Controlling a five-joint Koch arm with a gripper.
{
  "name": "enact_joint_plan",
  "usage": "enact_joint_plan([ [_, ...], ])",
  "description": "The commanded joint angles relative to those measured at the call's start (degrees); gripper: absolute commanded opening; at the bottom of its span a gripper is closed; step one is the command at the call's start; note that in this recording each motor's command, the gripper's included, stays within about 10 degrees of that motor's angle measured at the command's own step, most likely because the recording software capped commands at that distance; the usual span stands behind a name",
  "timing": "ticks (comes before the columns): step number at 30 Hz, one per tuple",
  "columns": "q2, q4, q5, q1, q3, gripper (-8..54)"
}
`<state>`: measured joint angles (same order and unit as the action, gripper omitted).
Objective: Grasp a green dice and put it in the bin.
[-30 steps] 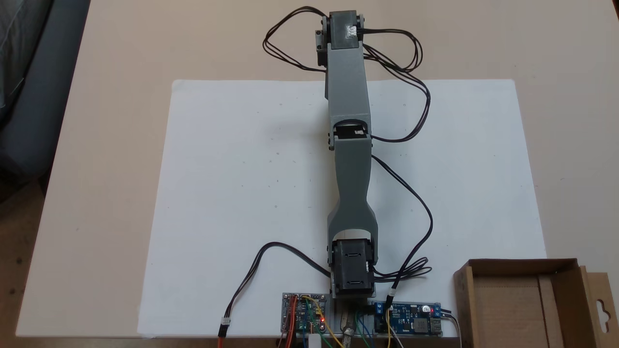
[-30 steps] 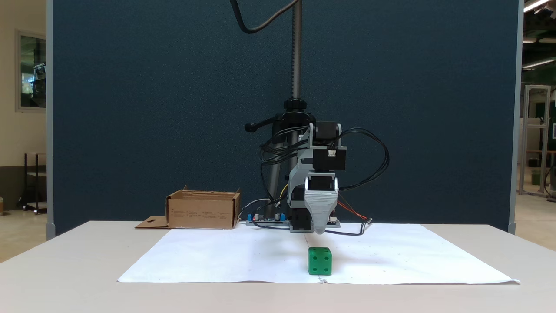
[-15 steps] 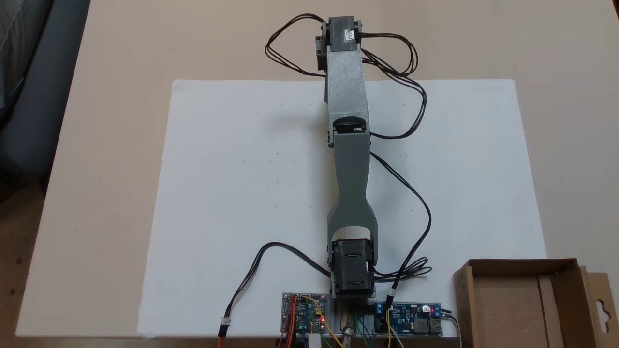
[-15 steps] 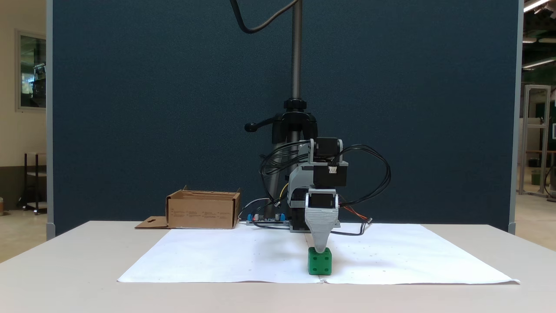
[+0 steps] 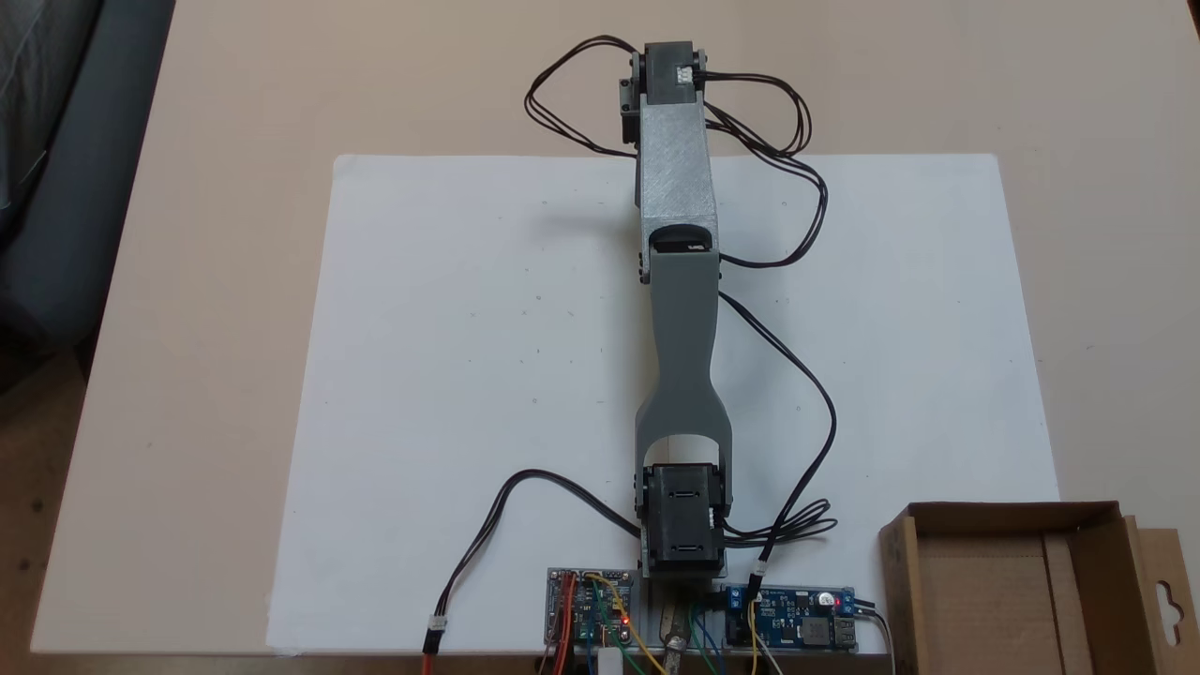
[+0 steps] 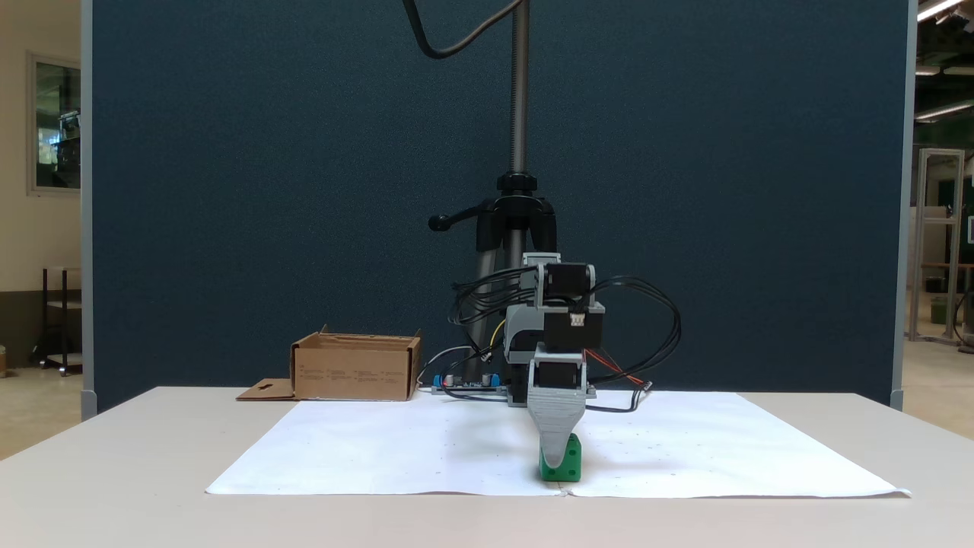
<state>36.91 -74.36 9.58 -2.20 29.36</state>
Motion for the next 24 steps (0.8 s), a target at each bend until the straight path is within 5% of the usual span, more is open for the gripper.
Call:
enact_joint_plan([
  [1,1.4,2.0,0.2,0.0,-3.0,43.2],
  [24,-0.7,2.5,0.3,-0.5,-3.0,43.5],
])
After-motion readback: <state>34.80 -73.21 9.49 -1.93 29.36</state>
